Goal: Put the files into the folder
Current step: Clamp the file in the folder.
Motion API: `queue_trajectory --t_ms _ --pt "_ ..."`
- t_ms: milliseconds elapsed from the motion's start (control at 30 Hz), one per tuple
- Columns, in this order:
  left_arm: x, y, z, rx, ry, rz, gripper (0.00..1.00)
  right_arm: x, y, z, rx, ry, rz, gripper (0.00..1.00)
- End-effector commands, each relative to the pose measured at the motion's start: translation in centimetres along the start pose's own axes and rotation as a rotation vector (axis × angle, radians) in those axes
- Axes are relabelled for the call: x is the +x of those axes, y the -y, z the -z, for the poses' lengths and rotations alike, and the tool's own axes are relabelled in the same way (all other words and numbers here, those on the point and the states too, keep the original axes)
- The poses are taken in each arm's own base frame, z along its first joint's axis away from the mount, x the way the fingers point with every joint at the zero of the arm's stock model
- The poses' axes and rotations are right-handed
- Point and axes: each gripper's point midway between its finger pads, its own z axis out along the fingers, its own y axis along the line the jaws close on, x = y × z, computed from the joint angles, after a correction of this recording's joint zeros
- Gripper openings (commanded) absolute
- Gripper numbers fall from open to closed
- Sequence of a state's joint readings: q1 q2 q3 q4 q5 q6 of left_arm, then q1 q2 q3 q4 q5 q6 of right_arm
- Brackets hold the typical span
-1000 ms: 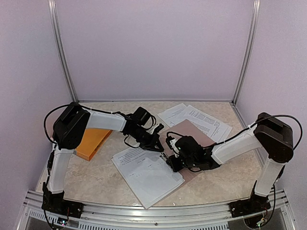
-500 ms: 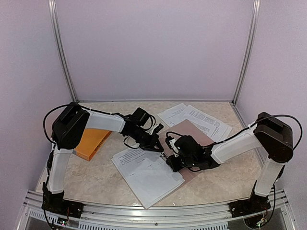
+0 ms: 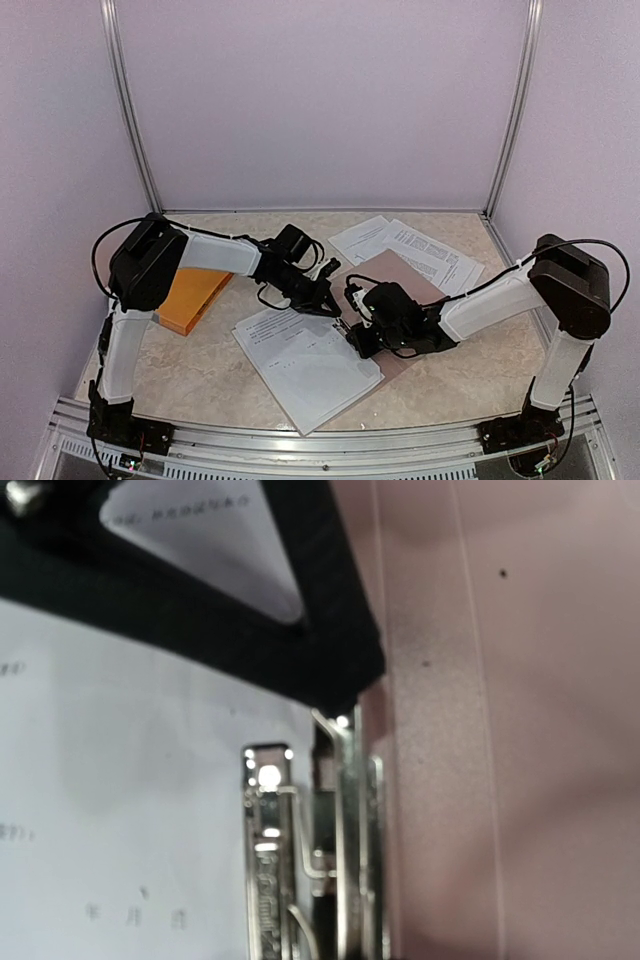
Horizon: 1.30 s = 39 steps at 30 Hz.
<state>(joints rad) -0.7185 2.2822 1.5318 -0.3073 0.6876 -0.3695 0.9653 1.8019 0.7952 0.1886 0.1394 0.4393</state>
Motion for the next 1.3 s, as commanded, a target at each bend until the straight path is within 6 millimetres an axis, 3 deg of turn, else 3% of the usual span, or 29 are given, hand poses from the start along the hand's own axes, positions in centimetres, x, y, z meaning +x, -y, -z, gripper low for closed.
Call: queue_trajectory --t_ms 0,300,667,767,1267 --pt "15.5 -13.0 -2.4 -0.434 -0.415 0.278 0.0 9.4 4.1 -1.2 0.131 -0.303 0.029 0.22" --pt "16.1 -13.1 -2.2 -0.458 -0.442 0.28 0.0 9.3 4.2 -1.3 0.134 -0.303 0.031 0.22" --pt "9.9 -7.3 -0.7 -0.343 -0.29 0.178 0.0 9.3 4.1 -1.4 0.131 -0.305 0.036 0.22" --pt "9.3 -6.1 -0.8 -0.322 -0.28 0.16 0.0 9.4 4.2 -1.3 0.134 -0.305 0.035 0.22" --pt "12.9 -6.8 -1.5 -0.339 -0.351 0.21 0.0 10.1 4.8 -1.4 0.158 -0.34 0.02 0.21"
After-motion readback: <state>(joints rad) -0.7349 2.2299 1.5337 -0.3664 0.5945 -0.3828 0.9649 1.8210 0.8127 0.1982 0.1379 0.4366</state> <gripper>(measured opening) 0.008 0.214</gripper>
